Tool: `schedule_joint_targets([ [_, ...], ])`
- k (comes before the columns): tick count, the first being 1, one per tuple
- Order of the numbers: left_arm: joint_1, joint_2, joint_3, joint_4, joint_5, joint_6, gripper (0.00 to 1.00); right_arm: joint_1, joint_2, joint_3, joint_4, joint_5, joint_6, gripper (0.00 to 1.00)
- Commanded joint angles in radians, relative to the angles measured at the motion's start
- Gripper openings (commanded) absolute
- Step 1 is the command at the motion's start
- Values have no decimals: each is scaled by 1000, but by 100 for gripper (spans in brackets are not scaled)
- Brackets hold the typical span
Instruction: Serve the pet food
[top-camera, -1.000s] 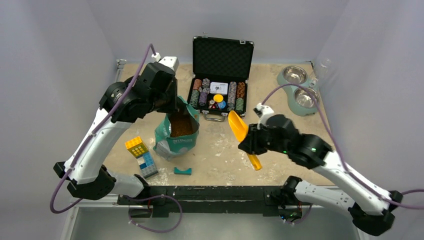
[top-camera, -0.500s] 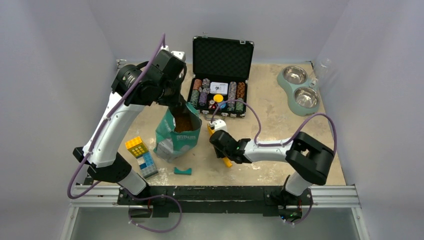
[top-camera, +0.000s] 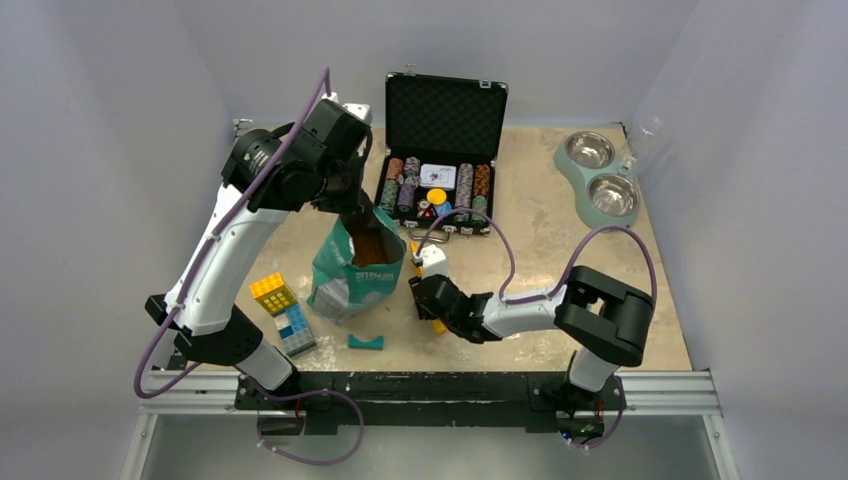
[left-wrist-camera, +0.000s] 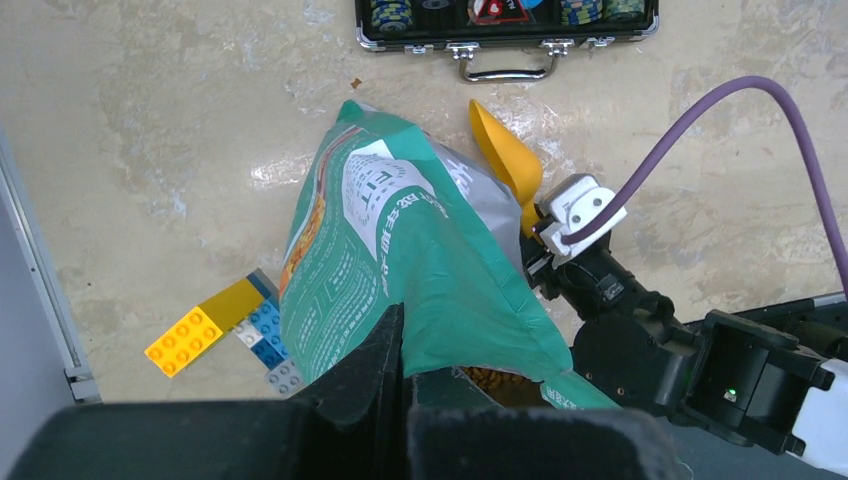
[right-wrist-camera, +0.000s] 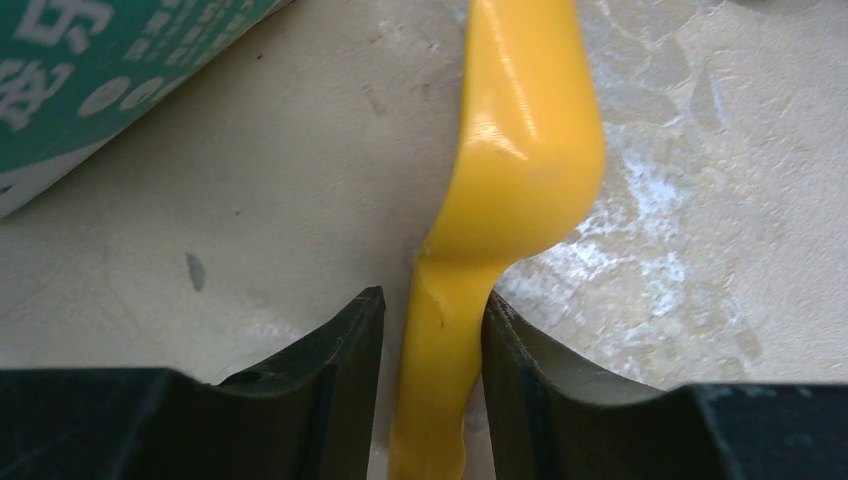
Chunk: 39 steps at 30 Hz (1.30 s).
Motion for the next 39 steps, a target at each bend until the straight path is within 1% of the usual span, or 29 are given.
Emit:
schedule_joint_targets([
  [1, 2, -91, 50, 50, 15, -11, 0, 62, 4, -74, -2, 21, 47, 43],
  [4, 1, -92, 49, 42, 26, -10, 0, 92, -7, -112, 8, 62, 92, 44],
  [7, 2, -93, 48, 32, 30, -11, 0, 133, -2, -128, -25, 126, 156, 44],
  [11, 1, -103, 32, 45, 35, -18, 0, 194, 57, -103, -90, 213, 257, 44],
  [15, 1, -139, -49, 101, 31, -7, 0, 246, 98, -109, -107, 284, 356, 44],
  [18, 2, -188, -143, 172, 16, 4, 0, 286, 148, -78, -167, 360, 426, 43],
  [20, 2, -225, -205, 221, 13, 7, 0, 298, 195, -58, -177, 398, 461, 39],
  [22, 2, -252, -261, 271, 10, 11, 0, 300, 248, -37, -210, 419, 530, 31],
  [24, 2, -272, -308, 316, 12, 21, 0, 299, 291, -39, -206, 425, 568, 16],
  [25, 1, -278, -325, 330, 10, 26, 0, 299, 295, -51, -183, 423, 574, 2],
  [27, 1, -286, -356, 353, 11, 35, 0, 302, 266, -71, -188, 410, 580, 0],
  [29, 1, -286, -356, 357, 16, 42, 0, 314, 166, -103, -242, 388, 602, 0],
  [30, 1, -283, -348, 351, 25, 48, 0, 321, 88, -131, -293, 369, 609, 0],
  [32, 0, -277, -335, 336, 29, 69, 0, 320, -115, -186, -347, 263, 577, 0],
  [33, 0, -276, -329, 326, 28, 73, 0, 319, -218, -200, -400, 201, 559, 0],
  [34, 0, -274, -326, 322, 35, 76, 0, 311, -322, -203, -451, 93, 532, 0],
  [36, 0, -275, -332, 327, 74, 86, 0, 303, -514, -184, -619, -47, 541, 0],
  [39, 0, -269, -354, 344, 147, 96, 0, 300, -820, -145, -819, -239, 546, 0],
])
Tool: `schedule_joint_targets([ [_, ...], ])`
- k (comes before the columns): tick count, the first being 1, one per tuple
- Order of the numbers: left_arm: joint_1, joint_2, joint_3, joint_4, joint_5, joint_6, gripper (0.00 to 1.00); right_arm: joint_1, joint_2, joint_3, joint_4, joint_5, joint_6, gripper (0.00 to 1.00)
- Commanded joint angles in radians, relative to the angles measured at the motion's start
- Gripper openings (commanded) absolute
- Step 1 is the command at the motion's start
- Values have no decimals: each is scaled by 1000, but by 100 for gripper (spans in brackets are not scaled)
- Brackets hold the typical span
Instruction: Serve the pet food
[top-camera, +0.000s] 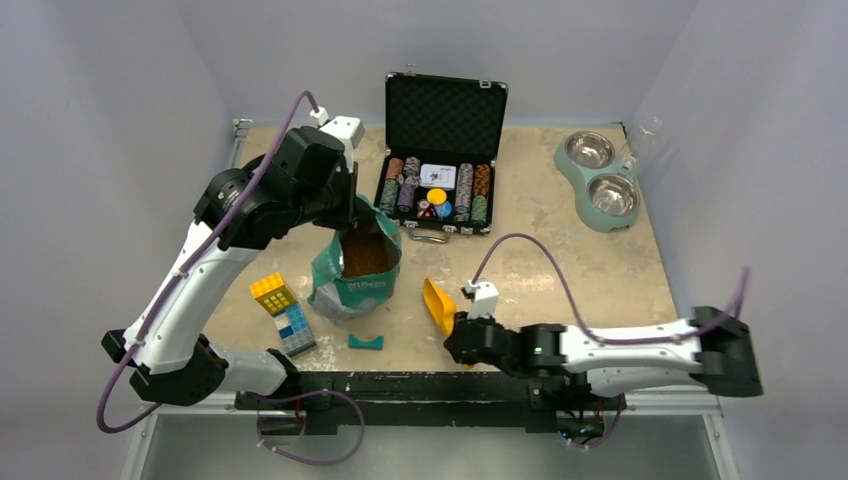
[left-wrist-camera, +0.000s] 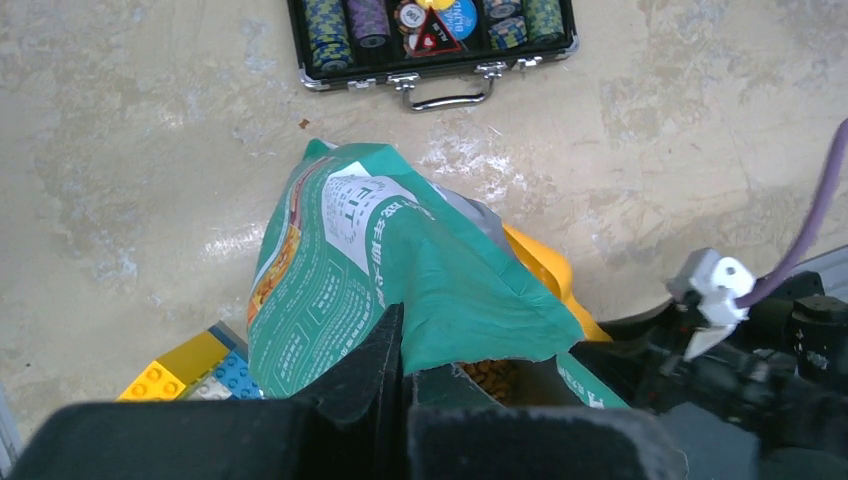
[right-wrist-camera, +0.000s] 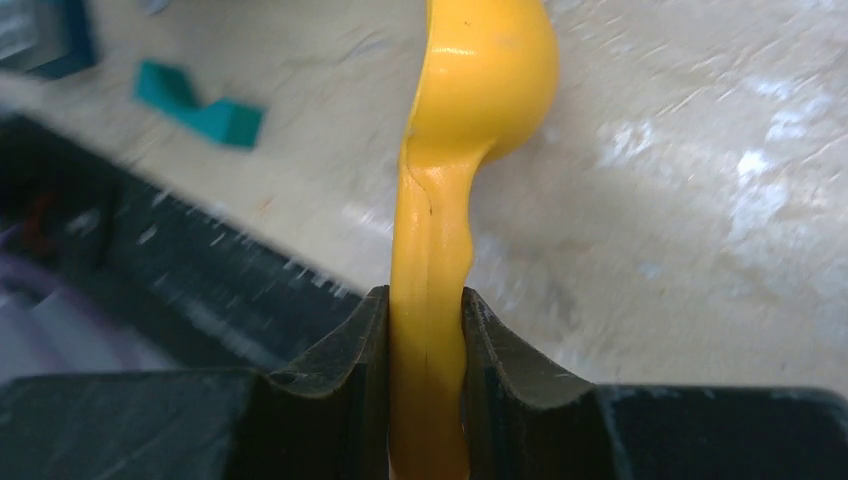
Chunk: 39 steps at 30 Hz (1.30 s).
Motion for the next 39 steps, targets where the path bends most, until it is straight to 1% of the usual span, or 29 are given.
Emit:
schedule_joint_targets([
  [1, 0, -14, 4, 62, 105, 37, 0, -3, -391, 68, -392, -412, 7, 0],
  [2, 0, -11, -2, 73, 130, 44, 0, -5, -457, 102, -441, -453, -8, 0],
  [4, 0, -18, -49, 121, 170, 63, 0, -8, -551, 178, -563, -488, -17, 0],
  [6, 0, -36, -98, 170, 175, 72, 0, -14, -598, 273, -703, -478, -41, 0],
  [8, 0, -57, -145, 217, 170, 93, 0, -25, -605, 387, -852, -446, -62, 0],
  [9, 0, -59, -156, 226, 162, 105, 0, -31, -598, 471, -939, -434, -75, 0],
  [10, 0, -54, -153, 224, 155, 117, 0, -36, -587, 516, -969, -427, -94, 0],
  [12, 0, -31, -131, 218, 170, 148, 0, -36, -560, 670, -1055, -414, -120, 0],
  [14, -1, -5, -121, 232, 222, 184, 0, -36, -527, 790, -1092, -415, -161, 0],
  [18, -2, 31, -120, 253, 292, 185, 0, -36, -446, 979, -1126, -434, -243, 0],
  [22, -11, 60, -85, 221, 333, 194, 0, -39, -296, 1144, -1174, -468, -322, 0],
  [24, -20, 67, -69, 197, 318, 203, 0, -46, -248, 1184, -1158, -499, -354, 0],
  [26, -23, 73, -67, 191, 321, 189, 0, -73, -226, 1191, -1103, -558, -393, 0],
  [29, -31, 78, -64, 192, 330, 162, 0, -146, -200, 1157, -1026, -671, -432, 0],
  [33, -35, 84, -54, 191, 339, 125, 0, -169, -167, 1119, -960, -728, -443, 0],
  [37, -45, 107, -4, 155, 348, 104, 0, -181, -118, 1126, -947, -766, -442, 0],
  [39, -56, 105, 19, 148, 354, 87, 0, -214, -68, 1136, -988, -779, -424, 0],
])
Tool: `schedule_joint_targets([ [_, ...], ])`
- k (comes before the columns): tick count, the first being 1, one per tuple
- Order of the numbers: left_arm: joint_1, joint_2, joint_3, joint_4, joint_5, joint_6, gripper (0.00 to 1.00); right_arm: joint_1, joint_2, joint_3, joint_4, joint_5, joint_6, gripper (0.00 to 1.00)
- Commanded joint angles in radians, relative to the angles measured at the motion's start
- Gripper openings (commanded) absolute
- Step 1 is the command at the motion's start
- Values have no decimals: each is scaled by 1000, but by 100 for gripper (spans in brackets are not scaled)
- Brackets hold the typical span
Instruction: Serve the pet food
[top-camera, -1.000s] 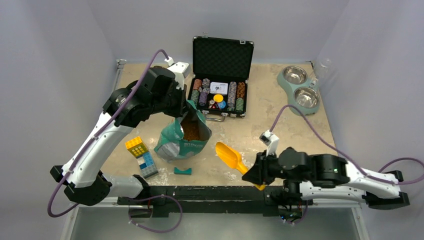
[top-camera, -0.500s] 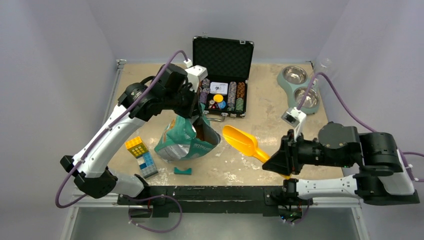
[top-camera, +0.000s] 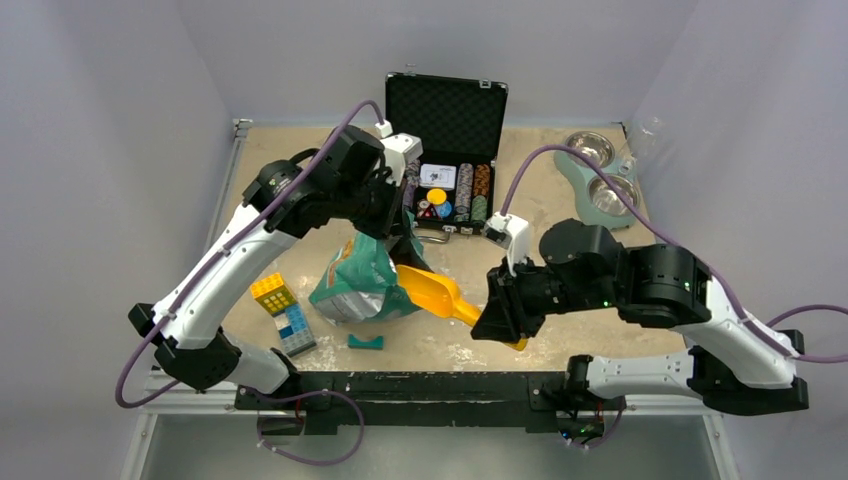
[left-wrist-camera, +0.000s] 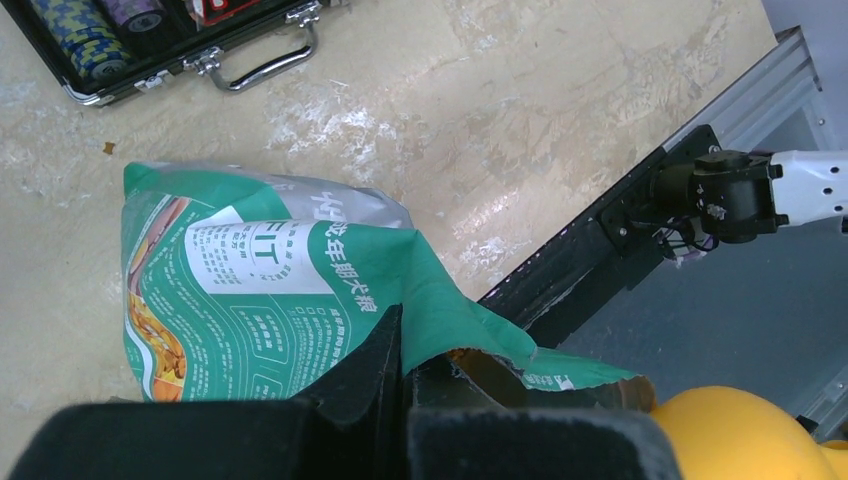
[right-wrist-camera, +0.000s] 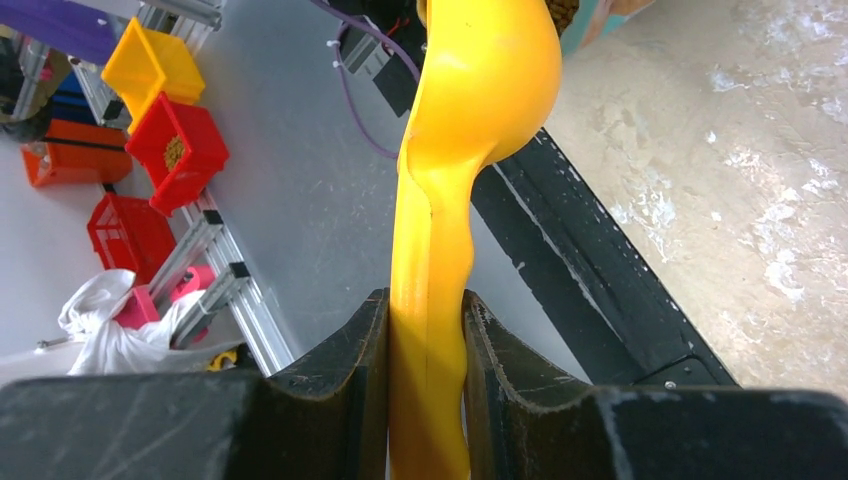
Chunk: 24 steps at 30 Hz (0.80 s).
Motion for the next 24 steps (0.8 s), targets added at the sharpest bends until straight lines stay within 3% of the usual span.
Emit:
schedule_joint_targets([
  [1, -19, 6, 84, 28, 3, -39, 0, -65, 80, 24, -17, -80, 7, 0],
  [4, -42, -15, 94, 36, -18, -71, 0, -142, 108, -12, -90, -85, 42, 0],
  [11, -151, 34, 68, 125, -26, -194, 0, -281, -3, -170, -123, -163, 78, 0],
  [14, -166, 66, 53, 196, 33, -231, 0, -293, -10, -179, -112, -188, 79, 0],
  [19, -183, 141, 111, 181, 89, -235, 0, -293, 42, -70, -153, -145, 63, 0],
  [24, -229, 185, 127, 222, 137, -254, 0, -313, 37, -157, -52, -162, 73, 0],
])
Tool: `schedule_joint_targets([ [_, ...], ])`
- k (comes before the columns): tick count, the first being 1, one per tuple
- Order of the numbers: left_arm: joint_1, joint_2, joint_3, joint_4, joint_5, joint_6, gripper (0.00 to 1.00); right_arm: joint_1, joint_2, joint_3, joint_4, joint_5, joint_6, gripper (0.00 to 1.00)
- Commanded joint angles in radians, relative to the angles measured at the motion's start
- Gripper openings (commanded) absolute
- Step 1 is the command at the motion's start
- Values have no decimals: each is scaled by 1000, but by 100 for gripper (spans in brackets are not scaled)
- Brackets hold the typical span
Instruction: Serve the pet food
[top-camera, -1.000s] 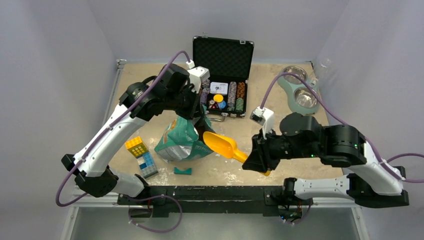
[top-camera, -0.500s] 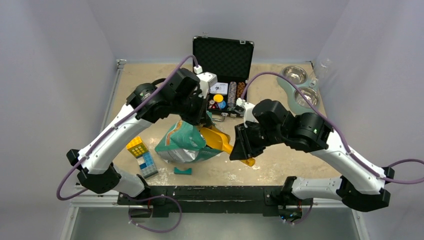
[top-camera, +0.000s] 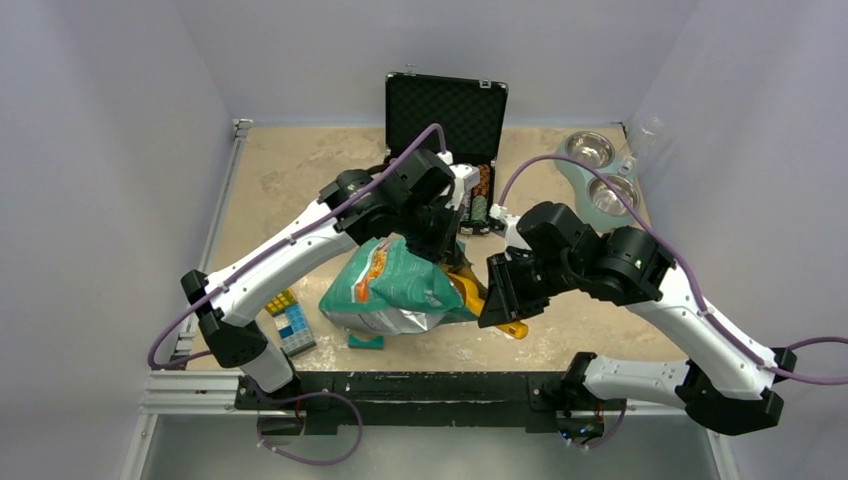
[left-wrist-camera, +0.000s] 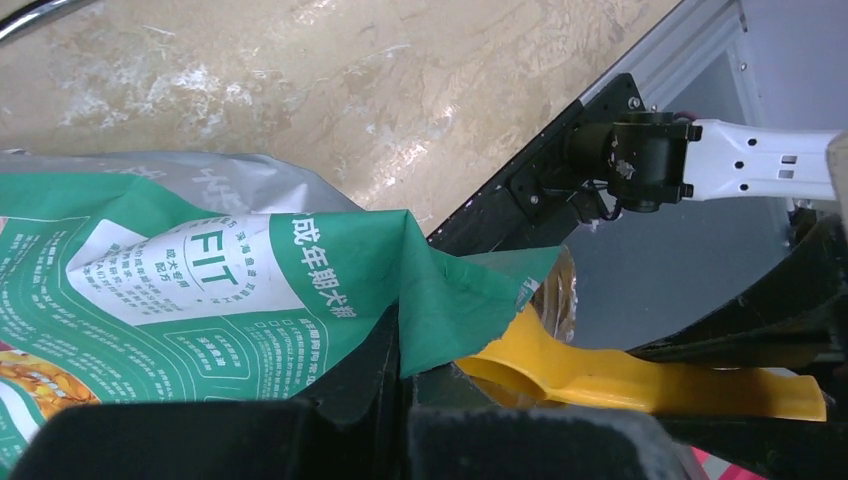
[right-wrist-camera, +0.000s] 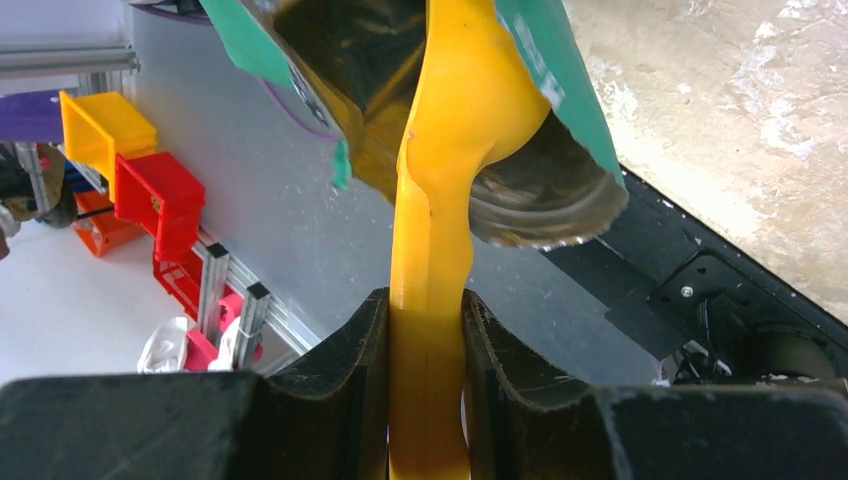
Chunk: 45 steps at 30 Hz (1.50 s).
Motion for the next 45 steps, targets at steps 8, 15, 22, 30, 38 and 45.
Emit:
schedule_joint_targets([
  [8, -65, 17, 31, 165, 114, -44, 0, -217, -108, -444, 318, -138, -15, 0],
  [15, -92, 42, -61, 201, 193, -32, 0, -253, -161, -511, 292, -189, -40, 0],
  [22, -148, 64, -13, 153, 137, 28, 0, -438, -250, -624, 227, -279, -157, 0],
  [30, -146, -12, -27, 34, -9, 194, 0, -452, -282, -459, 145, -314, -128, 0],
  [38, -170, 4, 32, 118, 186, 172, 0, -452, -177, -364, 249, -324, -61, 0],
  [45, -238, 79, 225, 68, 101, 98, 0, -440, -51, -341, 338, -249, -40, 0],
])
